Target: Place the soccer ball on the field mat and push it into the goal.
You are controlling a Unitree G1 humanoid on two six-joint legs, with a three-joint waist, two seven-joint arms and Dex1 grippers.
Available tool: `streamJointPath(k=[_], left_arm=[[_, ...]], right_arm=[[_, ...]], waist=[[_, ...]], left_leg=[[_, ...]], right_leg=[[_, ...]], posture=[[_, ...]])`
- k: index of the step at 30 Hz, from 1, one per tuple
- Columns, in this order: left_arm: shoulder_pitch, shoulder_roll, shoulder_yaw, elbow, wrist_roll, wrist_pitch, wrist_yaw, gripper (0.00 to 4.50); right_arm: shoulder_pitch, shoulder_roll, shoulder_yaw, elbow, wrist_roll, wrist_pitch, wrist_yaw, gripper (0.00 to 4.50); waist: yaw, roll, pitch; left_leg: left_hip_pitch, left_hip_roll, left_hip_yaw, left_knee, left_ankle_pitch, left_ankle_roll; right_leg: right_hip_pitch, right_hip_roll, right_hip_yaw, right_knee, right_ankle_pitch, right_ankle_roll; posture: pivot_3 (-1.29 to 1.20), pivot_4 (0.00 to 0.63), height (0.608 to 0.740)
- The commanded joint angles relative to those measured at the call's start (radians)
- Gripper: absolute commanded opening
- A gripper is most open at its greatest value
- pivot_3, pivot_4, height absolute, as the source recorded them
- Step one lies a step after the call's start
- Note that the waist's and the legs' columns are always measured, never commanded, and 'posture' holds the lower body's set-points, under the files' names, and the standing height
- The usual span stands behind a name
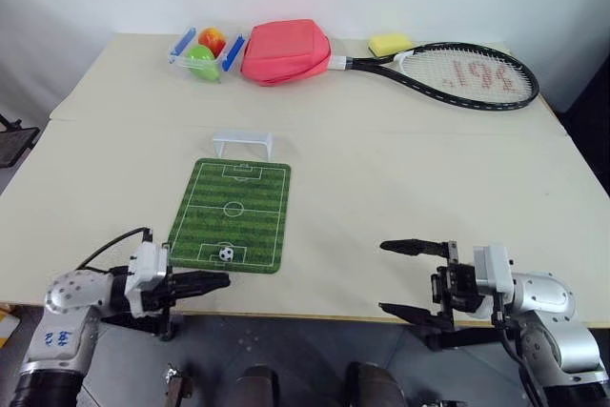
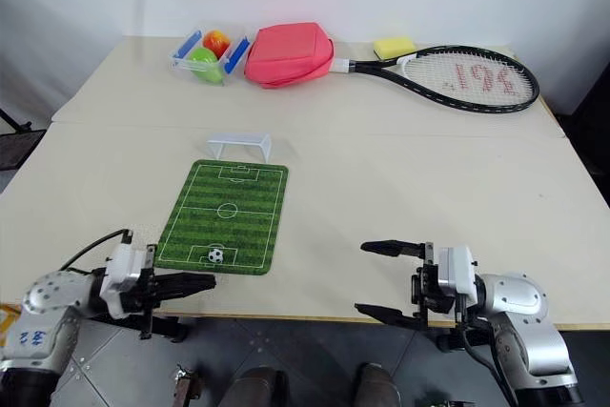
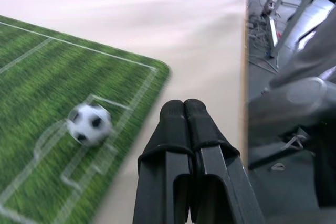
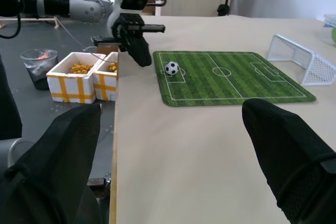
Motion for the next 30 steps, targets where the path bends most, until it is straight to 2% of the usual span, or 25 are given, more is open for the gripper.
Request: streamJointPath(k=[1, 7, 12, 17, 20, 26, 30], left_arm=[[-0.028, -0.012, -0.013, 0.037, 0.009, 0.000, 0.014, 0.01], [-0.120, -0.026, -0.040, 0.154, 0.044, -0.035, 0.013, 0.01], [-0.278, -0.079, -0.057, 0.314, 0.085, -0.089, 0.054, 0.01], [-0.458, -0.156, -0.048, 0.488, 0.143, -0.201, 0.150, 0.01], [-0.522, -0.168, -0.019, 0.511, 0.112, -0.208, 0.153, 0.01], [-0.436, -0.117, 0.057, 0.402, 0.063, -0.158, 0.183, 0.01], [-0.234, -0.077, 0.150, 0.162, -0.020, -0.072, 0.225, 0.01]], right_arm=[[0.009, 0.004, -0.005, -0.049, 0.002, -0.003, -0.030, 4.50], [0.033, 0.016, -0.001, -0.074, -0.020, -0.003, -0.088, 4.50], [0.041, 0.046, -0.002, -0.094, -0.043, 0.000, -0.171, 4.50], [0.019, 0.122, -0.011, -0.084, -0.119, -0.012, -0.342, 4.50], [0.001, 0.174, -0.012, -0.098, -0.094, 0.036, -0.431, 4.50], [0.000, 0.197, 0.018, -0.090, -0.091, 0.047, -0.437, 4.50], [-0.040, 0.254, 0.013, -0.053, -0.109, 0.011, -0.494, 4.50]], waist=[[-0.003, 0.000, 0.000], [0.002, 0.000, 0.000], [0.005, 0.000, 0.000], [0.003, -0.001, 0.000], [-0.007, -0.001, -0.001], [-0.027, -0.001, 0.000], [-0.033, -0.001, 0.000]], left_leg=[[0.000, 0.000, 0.000, 0.000, 0.000, 0.000], [0.000, 0.000, 0.000, 0.000, 0.000, 0.000], [-0.001, 0.000, 0.000, 0.001, 0.000, 0.000], [-0.001, 0.000, 0.000, 0.003, 0.000, 0.000], [-0.001, 0.000, 0.001, 0.002, 0.000, 0.000], [-0.001, 0.001, 0.001, 0.001, 0.000, 0.000], [-0.001, 0.002, 0.001, 0.001, 0.000, 0.000]], right_leg=[[0.000, 0.000, 0.000, 0.000, 0.000, 0.000], [0.000, 0.000, 0.000, 0.000, 0.000, 0.000], [0.000, 0.000, 0.000, 0.000, 0.000, 0.000], [0.000, 0.000, 0.000, 0.001, 0.001, 0.001], [-0.001, 0.001, 0.000, 0.000, 0.001, 0.001], [-0.001, 0.001, 0.001, 0.000, 0.001, 0.001], [-0.001, 0.001, 0.001, 0.000, 0.001, 0.001]], posture=[[0.00, 0.150, 0.740], [0.00, 0.150, 0.740], [0.00, 0.150, 0.740], [0.00, 0.150, 0.740], [0.00, 0.150, 0.740], [0.00, 0.150, 0.740], [0.00, 0.150, 0.740]])
